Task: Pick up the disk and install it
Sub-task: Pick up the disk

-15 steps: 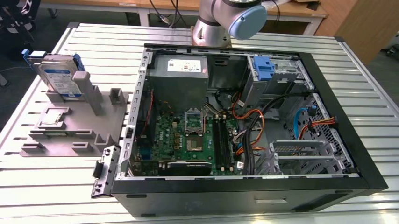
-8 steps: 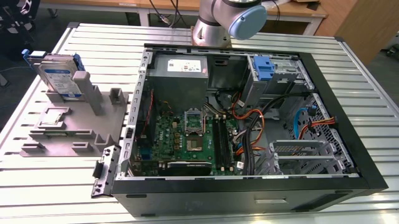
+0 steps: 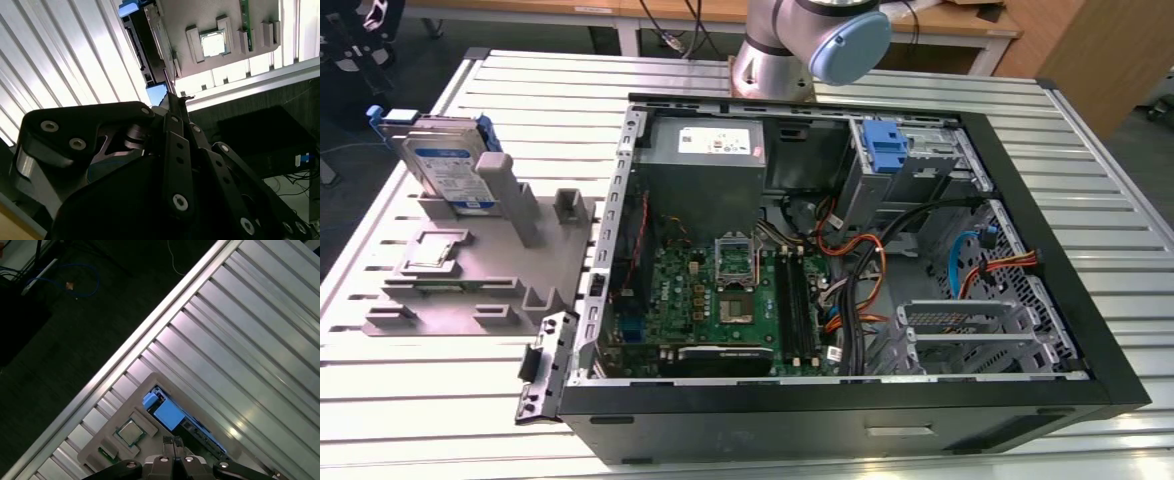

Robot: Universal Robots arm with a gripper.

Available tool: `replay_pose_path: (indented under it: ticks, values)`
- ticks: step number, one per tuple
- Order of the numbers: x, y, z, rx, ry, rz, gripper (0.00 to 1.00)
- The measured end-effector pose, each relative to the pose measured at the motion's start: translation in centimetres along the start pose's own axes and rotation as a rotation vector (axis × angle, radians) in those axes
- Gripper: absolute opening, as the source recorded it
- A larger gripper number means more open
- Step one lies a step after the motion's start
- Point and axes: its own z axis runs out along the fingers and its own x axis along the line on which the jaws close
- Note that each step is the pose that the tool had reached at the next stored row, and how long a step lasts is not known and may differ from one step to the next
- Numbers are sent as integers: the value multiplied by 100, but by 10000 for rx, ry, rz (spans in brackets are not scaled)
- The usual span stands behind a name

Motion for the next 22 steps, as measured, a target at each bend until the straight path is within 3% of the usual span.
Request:
replay_pose_path:
  ticks: [12,22]
  values:
    - [0,0,0,-1,2,-46,10]
    - [0,0,0,-11,20,-455,10]
